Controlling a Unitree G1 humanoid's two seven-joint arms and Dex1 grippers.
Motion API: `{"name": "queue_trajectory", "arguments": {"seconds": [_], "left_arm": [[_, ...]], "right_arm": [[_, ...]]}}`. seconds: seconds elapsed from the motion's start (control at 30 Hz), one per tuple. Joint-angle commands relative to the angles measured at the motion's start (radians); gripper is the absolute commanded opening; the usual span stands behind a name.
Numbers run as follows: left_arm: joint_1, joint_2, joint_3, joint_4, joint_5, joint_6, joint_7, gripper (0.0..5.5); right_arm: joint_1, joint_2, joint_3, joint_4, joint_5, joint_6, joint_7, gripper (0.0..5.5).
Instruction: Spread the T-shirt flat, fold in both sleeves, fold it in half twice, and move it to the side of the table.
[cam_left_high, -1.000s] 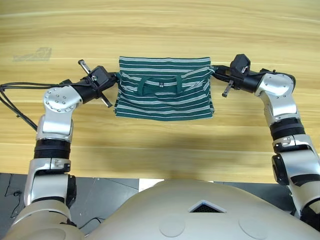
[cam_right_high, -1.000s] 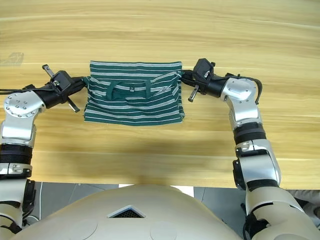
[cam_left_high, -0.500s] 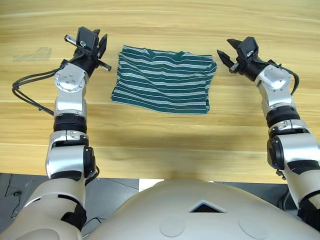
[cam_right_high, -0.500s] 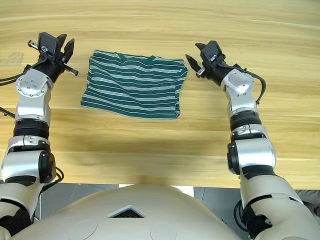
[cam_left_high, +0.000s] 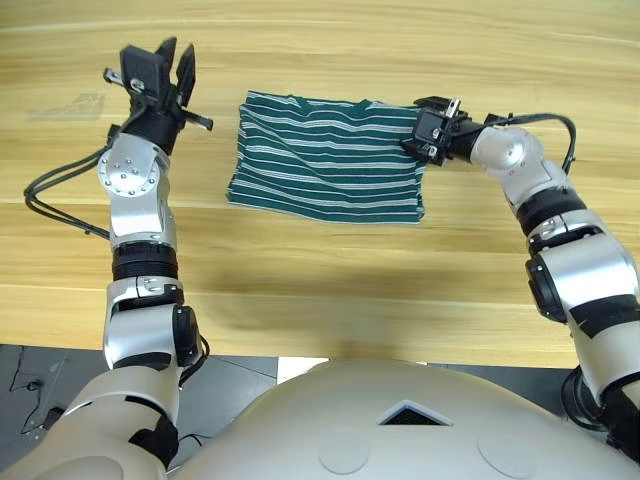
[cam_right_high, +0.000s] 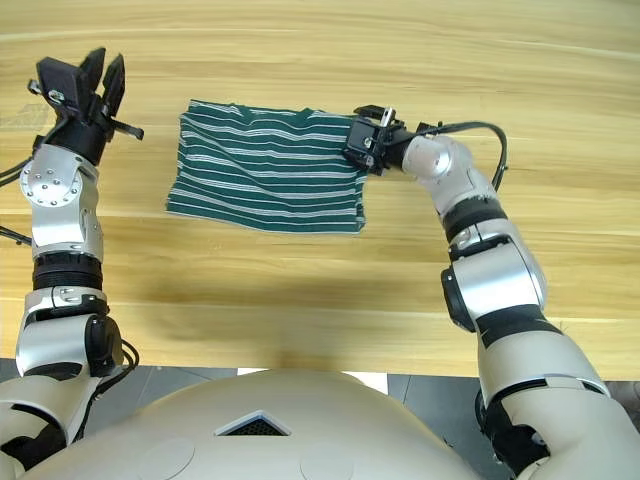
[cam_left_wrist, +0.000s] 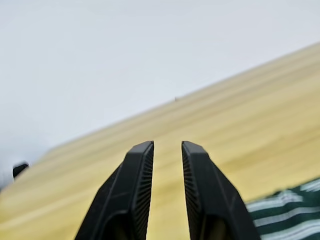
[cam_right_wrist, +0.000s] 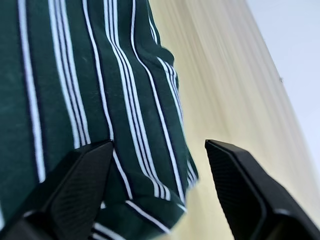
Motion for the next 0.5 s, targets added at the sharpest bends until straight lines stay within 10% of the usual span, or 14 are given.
{"name": "queue_trajectory", "arguments": {"seconds": [0.03, 0.33, 0.5], "left_arm": [[0.059, -0.009, -0.008, -0.166, -0.024, 0.058, -0.005, 1.01], [0.115, -0.015, -0.04, -0.285, 0.009, 0.101, 0.016, 1.01], [0.186, -0.003, -0.027, -0.408, 0.026, 0.131, 0.03, 1.01]], "right_arm": [[-0.065, -0.001, 0.073, 0.093, -0.113, 0.116, -0.108, 3.41], [-0.076, -0.07, 0.193, 0.113, -0.241, 0.101, -0.06, 3.41], [0.002, -0.32, 0.239, -0.039, -0.213, -0.148, 0.335, 3.41]]}}
